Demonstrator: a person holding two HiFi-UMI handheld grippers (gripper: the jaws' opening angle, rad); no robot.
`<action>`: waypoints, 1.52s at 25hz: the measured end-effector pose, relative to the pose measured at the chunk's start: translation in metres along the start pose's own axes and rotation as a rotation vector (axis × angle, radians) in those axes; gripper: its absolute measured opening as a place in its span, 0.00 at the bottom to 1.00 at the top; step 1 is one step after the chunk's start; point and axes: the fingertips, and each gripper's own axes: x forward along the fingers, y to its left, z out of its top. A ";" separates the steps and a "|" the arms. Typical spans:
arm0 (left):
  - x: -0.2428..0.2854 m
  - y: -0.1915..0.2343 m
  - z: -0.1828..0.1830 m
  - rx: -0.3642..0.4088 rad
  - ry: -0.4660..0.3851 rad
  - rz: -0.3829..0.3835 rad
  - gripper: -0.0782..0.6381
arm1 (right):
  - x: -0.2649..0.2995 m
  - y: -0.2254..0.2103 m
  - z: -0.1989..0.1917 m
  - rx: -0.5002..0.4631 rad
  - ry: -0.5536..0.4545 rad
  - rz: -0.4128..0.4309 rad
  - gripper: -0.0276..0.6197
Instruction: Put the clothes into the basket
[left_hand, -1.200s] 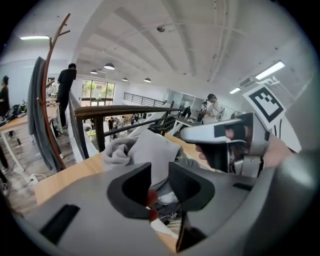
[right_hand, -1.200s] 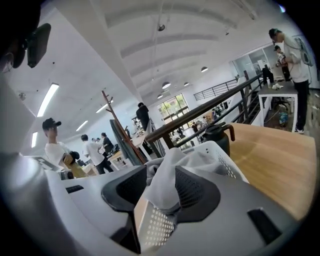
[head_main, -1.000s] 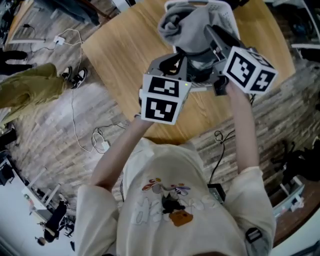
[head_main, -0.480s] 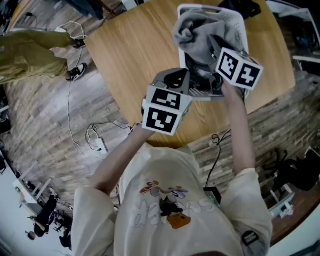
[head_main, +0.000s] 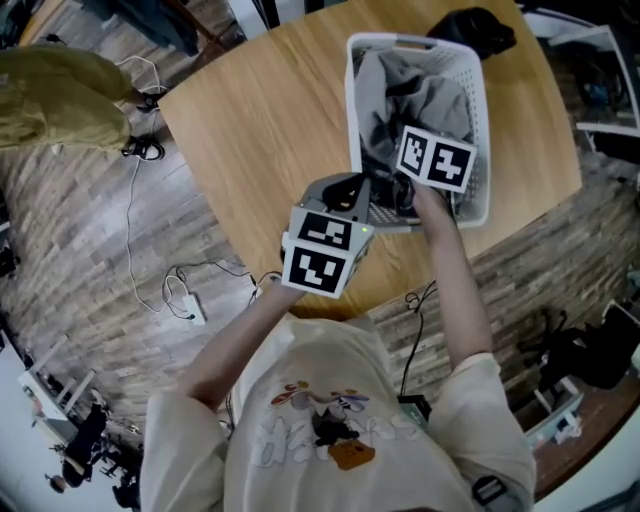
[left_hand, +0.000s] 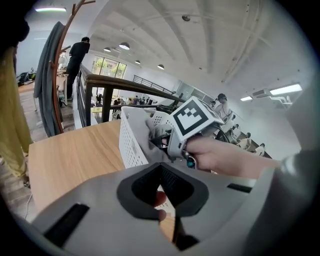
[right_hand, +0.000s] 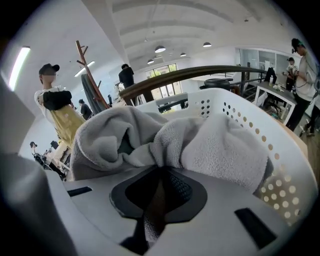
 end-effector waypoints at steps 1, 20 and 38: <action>0.001 0.000 -0.003 0.003 0.010 -0.004 0.11 | 0.004 -0.001 -0.002 -0.002 0.012 -0.008 0.12; -0.045 -0.005 -0.010 -0.035 -0.008 -0.034 0.11 | -0.083 0.054 0.048 -0.151 -0.345 -0.014 0.11; -0.151 -0.024 -0.035 0.019 -0.102 -0.153 0.11 | -0.221 0.137 -0.009 -0.217 -0.571 -0.092 0.11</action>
